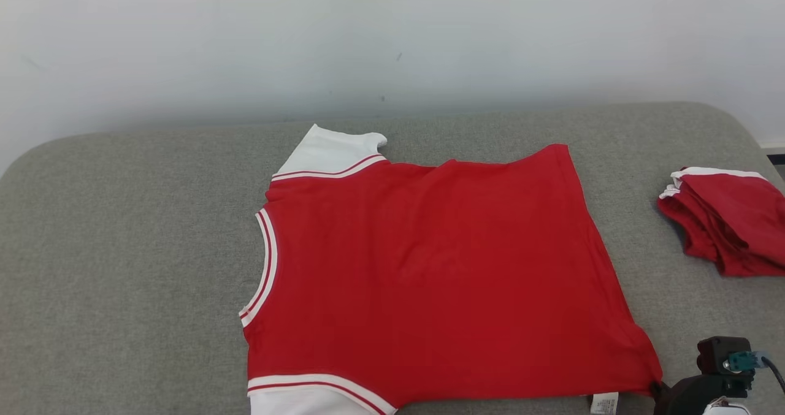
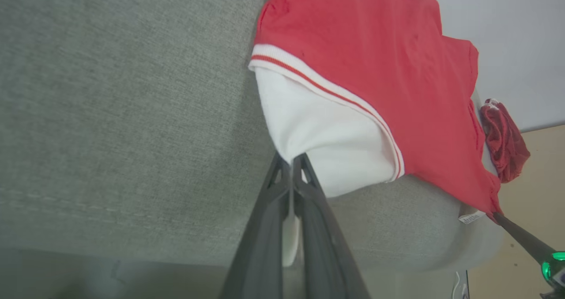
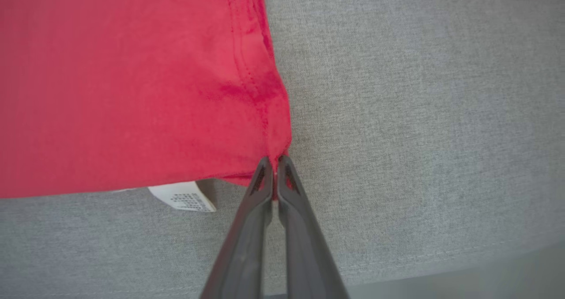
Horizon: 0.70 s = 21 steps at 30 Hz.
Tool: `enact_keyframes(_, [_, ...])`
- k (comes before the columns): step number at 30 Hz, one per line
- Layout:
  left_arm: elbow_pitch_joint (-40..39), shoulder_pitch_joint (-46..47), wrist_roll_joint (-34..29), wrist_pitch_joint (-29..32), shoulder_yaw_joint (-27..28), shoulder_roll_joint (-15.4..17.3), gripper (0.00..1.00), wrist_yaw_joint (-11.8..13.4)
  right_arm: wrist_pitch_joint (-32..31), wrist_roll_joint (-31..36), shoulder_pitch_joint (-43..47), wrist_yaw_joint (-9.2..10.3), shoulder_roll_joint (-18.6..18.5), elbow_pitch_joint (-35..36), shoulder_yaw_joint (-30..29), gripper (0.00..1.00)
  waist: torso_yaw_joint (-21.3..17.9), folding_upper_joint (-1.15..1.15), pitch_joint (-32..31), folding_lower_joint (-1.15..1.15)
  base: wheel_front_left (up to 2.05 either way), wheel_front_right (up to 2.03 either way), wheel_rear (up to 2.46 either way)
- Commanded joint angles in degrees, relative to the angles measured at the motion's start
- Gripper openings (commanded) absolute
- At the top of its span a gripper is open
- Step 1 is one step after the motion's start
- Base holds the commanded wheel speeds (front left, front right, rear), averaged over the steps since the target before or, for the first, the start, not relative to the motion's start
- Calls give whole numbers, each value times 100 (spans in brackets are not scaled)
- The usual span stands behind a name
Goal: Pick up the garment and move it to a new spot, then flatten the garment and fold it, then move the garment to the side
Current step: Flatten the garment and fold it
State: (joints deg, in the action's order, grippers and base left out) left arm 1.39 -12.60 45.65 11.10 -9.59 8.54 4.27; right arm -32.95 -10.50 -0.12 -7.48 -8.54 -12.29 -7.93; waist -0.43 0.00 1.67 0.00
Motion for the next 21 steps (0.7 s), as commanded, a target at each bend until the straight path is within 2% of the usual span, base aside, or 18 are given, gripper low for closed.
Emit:
enact_keyframes(1, [-71, 17, 49, -4, 41, -13, 0, 6, 14, -24, 38, -1, 33, 76, -44, 0, -8, 0, 15, 0, 0, 0, 0])
enact_keyframes(6, [-215, 401, 153, -98, 115, -146, 0, 76, 206, -212, -236, -2, 83, 359, -29, 0, -32, 0, 74, 0, 0, 0, 0])
enact_keyframes(11, [-172, 1020, 116, -222, 76, -277, 0, 121, 275, -276, -694, -2, -21, 411, 71, 0, -30, 0, 204, 0, 0, 0, 0])
enact_keyframes(21, [521, 2224, -155, -569, -95, -407, 0, 121, 386, -288, -1697, -2, -107, -152, 233, 0, -11, 0, 624, 0, 0, 0, 0])
